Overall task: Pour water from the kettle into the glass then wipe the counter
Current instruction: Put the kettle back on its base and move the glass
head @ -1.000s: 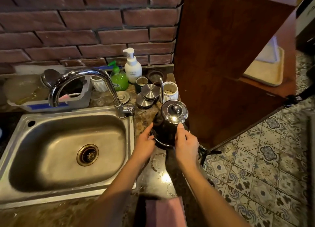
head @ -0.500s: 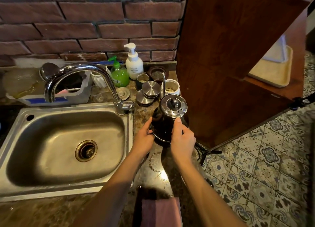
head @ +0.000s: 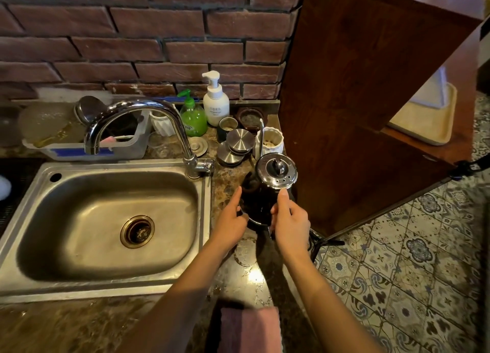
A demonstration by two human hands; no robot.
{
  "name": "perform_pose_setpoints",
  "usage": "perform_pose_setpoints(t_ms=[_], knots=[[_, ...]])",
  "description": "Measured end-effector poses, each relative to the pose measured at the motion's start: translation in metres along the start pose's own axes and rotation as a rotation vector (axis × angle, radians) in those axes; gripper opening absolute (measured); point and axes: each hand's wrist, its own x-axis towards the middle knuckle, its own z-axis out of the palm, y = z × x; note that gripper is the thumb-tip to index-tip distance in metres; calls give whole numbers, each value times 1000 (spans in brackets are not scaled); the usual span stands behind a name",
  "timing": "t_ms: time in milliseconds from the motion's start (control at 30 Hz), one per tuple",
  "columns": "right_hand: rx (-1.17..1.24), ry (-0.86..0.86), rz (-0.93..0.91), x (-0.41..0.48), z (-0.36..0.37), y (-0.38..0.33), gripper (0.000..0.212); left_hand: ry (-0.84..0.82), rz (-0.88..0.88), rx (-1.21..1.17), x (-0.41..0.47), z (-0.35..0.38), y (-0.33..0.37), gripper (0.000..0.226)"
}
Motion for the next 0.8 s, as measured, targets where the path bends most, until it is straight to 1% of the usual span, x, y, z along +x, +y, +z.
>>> perform_pose_setpoints(t_ms=[133, 267, 367, 567, 667, 800], knots=[[-8, -40, -18, -10, -3, 1, 62, -18, 3, -11, -1, -1, -7, 78], [36, -62, 29, -10, 5, -5, 62, 7, 20, -2, 0, -2, 0, 75], [74, -92, 58, -15, 8, -6, 64, 20, 11, -21, 0, 0, -6, 77], [32, -29, 23, -8, -3, 3, 61, 1, 10, -46, -6, 9, -8, 88], [3, -12, -17, 0, -5, 3, 61, -78, -26, -85, -11, 14, -5, 93], [-27, -36, -8, 3, 2, 1, 60, -71, -104, -232, -5, 20, -12, 98]])
